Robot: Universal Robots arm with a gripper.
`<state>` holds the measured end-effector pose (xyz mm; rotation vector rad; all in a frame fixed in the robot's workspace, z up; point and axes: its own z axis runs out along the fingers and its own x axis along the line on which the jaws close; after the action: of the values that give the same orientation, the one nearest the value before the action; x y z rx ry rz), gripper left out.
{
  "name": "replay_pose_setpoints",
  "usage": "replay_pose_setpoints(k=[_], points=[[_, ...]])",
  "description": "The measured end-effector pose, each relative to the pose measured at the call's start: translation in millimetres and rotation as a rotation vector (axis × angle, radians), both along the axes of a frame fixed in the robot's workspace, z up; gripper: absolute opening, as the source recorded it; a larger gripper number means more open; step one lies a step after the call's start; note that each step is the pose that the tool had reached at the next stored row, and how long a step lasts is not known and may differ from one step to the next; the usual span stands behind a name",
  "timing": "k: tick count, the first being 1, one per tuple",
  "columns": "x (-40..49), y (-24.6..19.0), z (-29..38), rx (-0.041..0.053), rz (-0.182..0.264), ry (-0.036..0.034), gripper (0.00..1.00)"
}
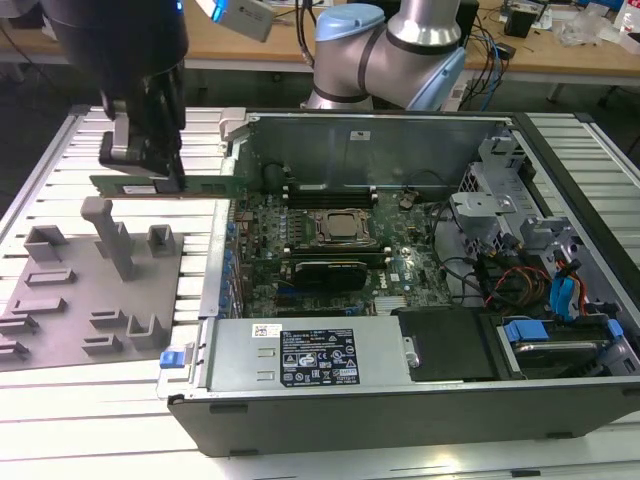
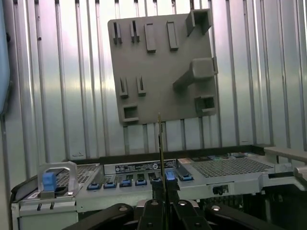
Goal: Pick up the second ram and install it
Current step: 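Pick up the second ram and move it above second insertion slot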
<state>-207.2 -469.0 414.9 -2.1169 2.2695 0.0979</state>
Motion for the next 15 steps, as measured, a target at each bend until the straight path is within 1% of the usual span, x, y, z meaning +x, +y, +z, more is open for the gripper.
replay_pose_setpoints(k=[3,4,6,9,10,12,13,14,15], points=[[7.2,0.0,-0.1,0.0001,0.000,0.0006,0.14],[11.4,0.0,-0.2,0.0001,0.000,0.0010,0.14],[27.4,0.1,-0.2,-0.0001,0.000,0.0028,0.14],[42.7,0.1,-0.6,0.0000,0.000,0.0038,0.14],[49.4,0.1,-0.7,0.0000,0.000,0.0045,0.14],[56.9,0.1,-0.9,-0.0001,0.000,0.0055,0.14],[62.5,0.2,-1.0,-0.0001,0.000,0.0061,0.14],[66.0,0.3,-1.3,0.0000,-0.001,0.0062,0.14],[67.3,0.4,-1.6,0.0001,-0.003,0.0061,0.14]])
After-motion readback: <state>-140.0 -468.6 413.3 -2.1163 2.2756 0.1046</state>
